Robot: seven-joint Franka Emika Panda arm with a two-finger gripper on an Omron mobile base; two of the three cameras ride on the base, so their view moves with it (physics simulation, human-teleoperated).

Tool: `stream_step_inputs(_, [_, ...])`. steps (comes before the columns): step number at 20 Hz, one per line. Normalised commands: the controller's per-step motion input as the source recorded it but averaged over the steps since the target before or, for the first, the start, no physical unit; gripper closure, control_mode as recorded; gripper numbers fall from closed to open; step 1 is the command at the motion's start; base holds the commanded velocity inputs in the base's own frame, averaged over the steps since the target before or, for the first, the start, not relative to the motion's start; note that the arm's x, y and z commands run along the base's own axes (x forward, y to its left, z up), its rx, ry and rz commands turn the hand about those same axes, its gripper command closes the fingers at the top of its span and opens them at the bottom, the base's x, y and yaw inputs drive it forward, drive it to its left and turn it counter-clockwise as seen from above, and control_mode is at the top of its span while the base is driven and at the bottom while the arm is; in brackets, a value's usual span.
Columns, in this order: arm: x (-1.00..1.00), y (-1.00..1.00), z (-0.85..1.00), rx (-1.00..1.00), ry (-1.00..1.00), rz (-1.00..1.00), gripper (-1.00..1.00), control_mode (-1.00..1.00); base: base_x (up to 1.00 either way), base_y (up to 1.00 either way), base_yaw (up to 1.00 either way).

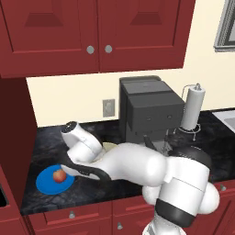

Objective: Remove the peach from the bowl and place it on the small plate. Then place the bowl with only the shrimp in the microwave, close the door, and press the start button to microwave the shrimp.

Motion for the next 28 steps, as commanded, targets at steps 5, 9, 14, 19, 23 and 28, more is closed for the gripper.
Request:
stream_step_inputs(5, [0.4, 0.02, -0.52, -0.02, 0.02, 0.13, -1.0, -1.0, 0.0, 0.0, 0.0])
stream_step_inputs(9, [0.11, 0.0, -0.32, 0.0, 0.0, 0.08, -1.0, -1.0, 0.0, 0.0, 0.0])
stream_step_inputs(14, [0.0, -0.02, -0.12, 0.0, 0.0, 0.02, 1.0, -1.0, 0.0, 0.0, 0.0])
stream_step_inputs(19, [-0.04, -0.02, -0.01, 0.0, 0.0, -0.02, 1.0, -1.0, 0.0, 0.0, 0.0])
stream_step_inputs(23, [-0.27, -0.09, 0.04, 0.01, -0.06, -0.02, 1.0, -1.0, 0.0, 0.0, 0.0])
stream_step_inputs(28, [-0.72, -0.11, 0.51, 0.0, -0.21, 0.0, 1.0, -1.0, 0.0, 0.0, 0.0])
